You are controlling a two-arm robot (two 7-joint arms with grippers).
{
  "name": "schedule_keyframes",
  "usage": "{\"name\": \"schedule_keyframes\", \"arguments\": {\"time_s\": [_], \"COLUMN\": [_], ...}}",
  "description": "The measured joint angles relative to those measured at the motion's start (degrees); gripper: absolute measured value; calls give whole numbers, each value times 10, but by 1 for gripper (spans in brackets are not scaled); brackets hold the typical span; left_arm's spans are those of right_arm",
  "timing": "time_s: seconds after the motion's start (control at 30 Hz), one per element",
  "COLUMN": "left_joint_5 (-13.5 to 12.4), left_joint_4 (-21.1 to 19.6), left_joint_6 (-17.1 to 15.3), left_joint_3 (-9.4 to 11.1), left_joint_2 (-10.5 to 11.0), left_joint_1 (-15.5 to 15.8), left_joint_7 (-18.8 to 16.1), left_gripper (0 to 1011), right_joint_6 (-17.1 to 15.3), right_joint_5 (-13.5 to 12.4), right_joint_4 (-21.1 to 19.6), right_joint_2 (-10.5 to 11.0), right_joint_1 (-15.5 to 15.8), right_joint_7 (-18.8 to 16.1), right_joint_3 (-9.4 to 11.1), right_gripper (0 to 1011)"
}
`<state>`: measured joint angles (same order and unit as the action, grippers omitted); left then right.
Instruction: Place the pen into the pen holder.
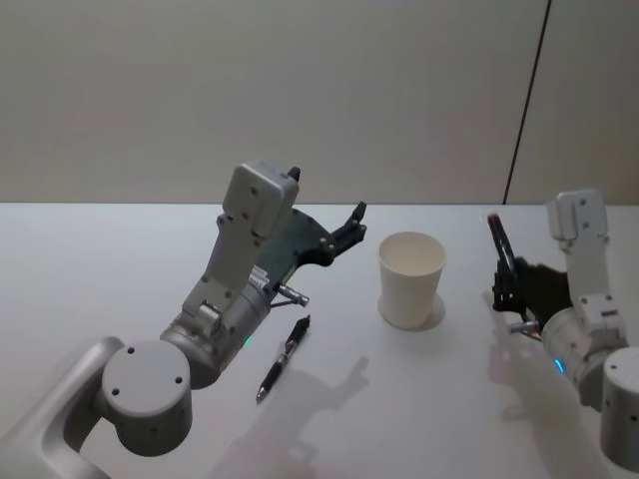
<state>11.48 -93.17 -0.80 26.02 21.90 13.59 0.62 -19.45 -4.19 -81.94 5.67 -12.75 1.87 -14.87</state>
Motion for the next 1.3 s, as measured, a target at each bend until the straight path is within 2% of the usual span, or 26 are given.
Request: {"name": "schedule_keyframes", "arguments": {"time_s": [0.2,0.37,0.4,0.63,0.67,0.73,0.8,1.0,1.3], "left_joint_5": [0,0,0,0,0,0,0,0,0], "left_joint_4": [0,0,0,0,0,0,0,0,0], "left_joint_6": [0,0,0,0,0,0,0,0,0], "left_joint_3": [0,0,0,0,0,0,0,0,0], "left_joint_2": [0,0,0,0,0,0,0,0,0], "left_joint_1": [0,0,0,0,0,0,0,0,0], "left_joint_7": [0,0,0,0,0,0,0,0,0], "left_gripper": [1003,1003,1003,1003,1003,1003,1003,1003,1003], "right_joint_6": [45,101,101,175,175,209,219,286,338], "right_joint_5": [2,5,5,11,11,15,16,27,41], "right_joint_4": [-5,-5,-5,14,14,30,36,89,153], "right_joint_2": [1,1,1,-5,-5,-9,-11,-26,-42], "right_joint_1": [1,-2,-2,-18,-18,-28,-32,-66,-100], "right_joint_7": [-8,-21,-21,-41,-41,-51,-54,-77,-94], "right_joint_3": [1,2,2,2,2,1,0,-5,-12], "right_gripper": [168,168,168,168,168,168,168,168,168]}}
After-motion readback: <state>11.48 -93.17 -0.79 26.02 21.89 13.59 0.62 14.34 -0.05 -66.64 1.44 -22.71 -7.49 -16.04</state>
